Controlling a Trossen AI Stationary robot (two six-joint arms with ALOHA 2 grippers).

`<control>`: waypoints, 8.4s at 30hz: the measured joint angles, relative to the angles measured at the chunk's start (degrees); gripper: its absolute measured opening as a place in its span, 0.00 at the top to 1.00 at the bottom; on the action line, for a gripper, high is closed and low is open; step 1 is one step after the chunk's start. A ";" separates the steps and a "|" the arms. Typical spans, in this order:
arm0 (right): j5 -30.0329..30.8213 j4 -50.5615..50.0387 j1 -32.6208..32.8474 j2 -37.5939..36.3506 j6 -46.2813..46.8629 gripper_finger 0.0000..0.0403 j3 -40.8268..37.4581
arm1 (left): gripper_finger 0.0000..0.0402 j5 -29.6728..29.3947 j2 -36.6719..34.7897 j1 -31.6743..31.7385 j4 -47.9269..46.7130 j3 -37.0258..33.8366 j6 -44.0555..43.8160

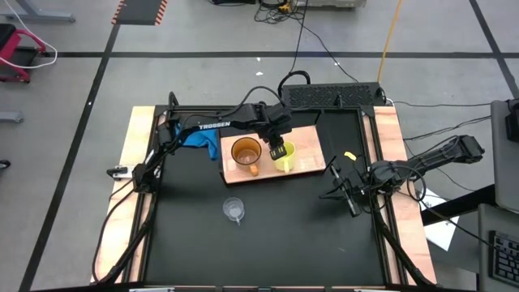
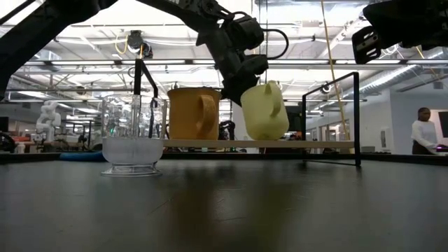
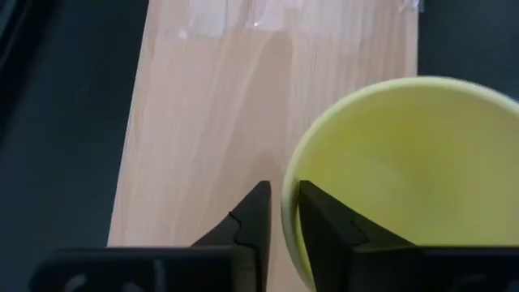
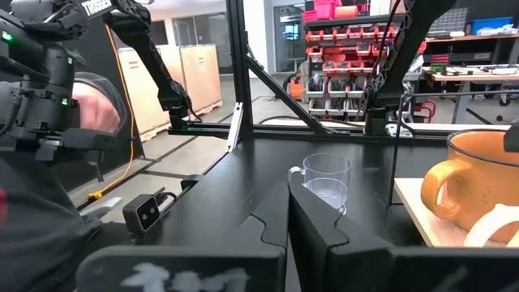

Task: Stack small to large cups/mugs on shelf
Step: Put the yellow mug on the shelf, then put the transparent mug on the shelf

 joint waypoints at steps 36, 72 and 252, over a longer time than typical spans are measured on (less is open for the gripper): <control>0.02 -0.02 0.00 -0.02 -0.03 1.00 0.00 | 0.79 -4.87 -7.36 -1.79 1.63 0.20 5.33; 0.02 -0.02 0.00 0.04 -0.65 1.00 0.00 | 1.00 -23.44 -73.24 -19.61 38.65 -66.00 -6.87; -10.27 -39.34 -8.53 88.19 -43.95 0.82 80.67 | 0.92 -32.59 -92.85 -33.57 69.49 -108.21 -9.63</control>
